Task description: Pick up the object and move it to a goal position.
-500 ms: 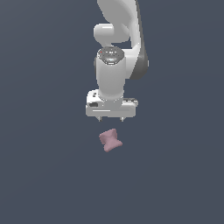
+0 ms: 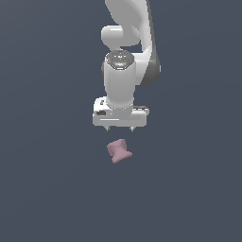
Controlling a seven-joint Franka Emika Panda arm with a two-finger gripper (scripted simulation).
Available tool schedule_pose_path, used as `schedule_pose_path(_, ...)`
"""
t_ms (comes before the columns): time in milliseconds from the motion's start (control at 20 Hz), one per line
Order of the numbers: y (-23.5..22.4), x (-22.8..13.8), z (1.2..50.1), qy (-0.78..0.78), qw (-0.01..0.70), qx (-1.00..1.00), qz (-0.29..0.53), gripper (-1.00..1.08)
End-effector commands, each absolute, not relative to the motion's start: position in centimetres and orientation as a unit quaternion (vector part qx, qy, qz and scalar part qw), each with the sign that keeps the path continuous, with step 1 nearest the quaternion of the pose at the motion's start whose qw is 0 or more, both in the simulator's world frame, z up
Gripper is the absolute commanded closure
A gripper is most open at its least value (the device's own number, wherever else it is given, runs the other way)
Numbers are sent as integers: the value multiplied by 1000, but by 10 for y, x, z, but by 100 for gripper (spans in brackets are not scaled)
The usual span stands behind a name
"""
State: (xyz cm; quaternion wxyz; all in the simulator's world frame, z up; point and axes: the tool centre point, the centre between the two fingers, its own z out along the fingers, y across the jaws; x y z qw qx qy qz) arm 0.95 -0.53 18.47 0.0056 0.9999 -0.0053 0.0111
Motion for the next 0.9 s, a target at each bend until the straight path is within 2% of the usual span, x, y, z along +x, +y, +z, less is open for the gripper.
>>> schedule_pose_path(0,-5,10,185,-5,6,1000,11,-92)
schedule_pose_path(450,-16,16,205,0,17,1000,18,-92)
schedule_pose_path(850,-15,18,197,15,16,1000,17,-92)
